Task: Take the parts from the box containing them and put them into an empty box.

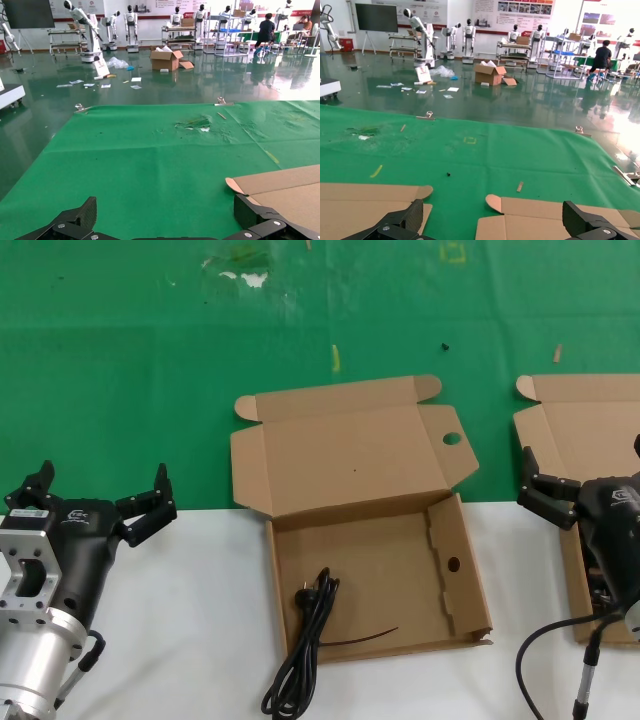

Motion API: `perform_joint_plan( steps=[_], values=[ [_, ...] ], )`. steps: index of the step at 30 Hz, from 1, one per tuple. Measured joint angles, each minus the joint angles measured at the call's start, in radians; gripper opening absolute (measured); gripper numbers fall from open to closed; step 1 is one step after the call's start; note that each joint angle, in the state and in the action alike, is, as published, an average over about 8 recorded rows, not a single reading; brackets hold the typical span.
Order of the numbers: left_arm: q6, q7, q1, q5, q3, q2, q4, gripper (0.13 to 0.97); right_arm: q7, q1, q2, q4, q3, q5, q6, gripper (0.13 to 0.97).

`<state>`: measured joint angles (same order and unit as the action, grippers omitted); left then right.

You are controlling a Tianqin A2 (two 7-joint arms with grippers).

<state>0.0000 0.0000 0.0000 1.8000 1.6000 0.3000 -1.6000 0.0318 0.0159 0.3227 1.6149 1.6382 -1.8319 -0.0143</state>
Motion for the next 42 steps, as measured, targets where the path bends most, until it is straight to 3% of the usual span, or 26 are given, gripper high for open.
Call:
perform_joint_plan(
  steps=[42],
  values=[
    [0.0, 0.0, 0.0, 0.0, 0.0, 0.0, 0.0, 0.966, 0.0, 0.0, 0.0, 0.0, 0.0, 0.0, 0.0, 0.966]
  ],
)
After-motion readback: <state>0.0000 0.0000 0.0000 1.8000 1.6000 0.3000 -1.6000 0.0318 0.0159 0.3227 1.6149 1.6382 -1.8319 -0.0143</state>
